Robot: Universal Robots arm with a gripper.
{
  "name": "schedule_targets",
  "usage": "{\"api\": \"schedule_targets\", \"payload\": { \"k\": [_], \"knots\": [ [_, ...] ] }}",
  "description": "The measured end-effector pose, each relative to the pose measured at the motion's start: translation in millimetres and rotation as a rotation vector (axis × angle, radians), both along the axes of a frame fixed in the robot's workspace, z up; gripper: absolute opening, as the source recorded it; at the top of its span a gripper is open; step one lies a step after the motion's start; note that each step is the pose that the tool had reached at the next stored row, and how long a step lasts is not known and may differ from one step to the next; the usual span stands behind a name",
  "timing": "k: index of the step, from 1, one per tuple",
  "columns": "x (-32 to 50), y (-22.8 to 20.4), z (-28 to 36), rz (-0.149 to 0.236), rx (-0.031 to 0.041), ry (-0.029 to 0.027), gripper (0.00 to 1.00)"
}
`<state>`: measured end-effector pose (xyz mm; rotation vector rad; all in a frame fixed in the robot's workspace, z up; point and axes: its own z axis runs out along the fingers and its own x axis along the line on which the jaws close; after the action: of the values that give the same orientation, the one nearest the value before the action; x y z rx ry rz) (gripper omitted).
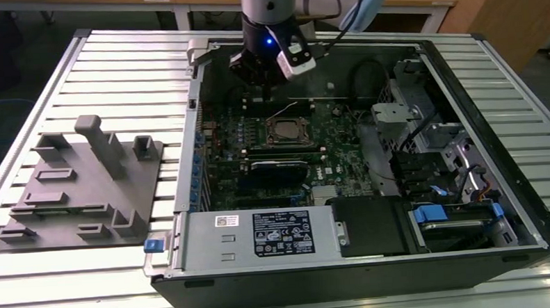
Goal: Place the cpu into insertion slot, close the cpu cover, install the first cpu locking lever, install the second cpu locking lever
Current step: 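Install the first cpu locking lever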
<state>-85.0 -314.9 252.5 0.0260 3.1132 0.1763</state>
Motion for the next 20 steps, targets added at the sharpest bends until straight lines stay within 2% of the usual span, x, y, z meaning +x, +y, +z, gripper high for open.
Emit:
{"api": "schedule_targets", "payload": {
  "k": [1,6,10,12,16,20],
  "knots": [
    [0.0,-0.8,-0.1,-0.001,0.003,0.0001,0.1],
    [1.2,-4.1,-0.5,-0.011,0.0033,0.0,0.1],
    [2.3,-4.5,-0.7,-0.017,0.0032,0.0001,0.1],
    [10.0,-4.6,-0.7,-0.017,0.0032,0.0,0.1],
    [10.2,-4.9,-1.2,-0.017,0.0049,0.0,0.1],
    [10.3,-7.0,-1.8,-0.023,0.0071,0.0001,0.1]
  ]
}}
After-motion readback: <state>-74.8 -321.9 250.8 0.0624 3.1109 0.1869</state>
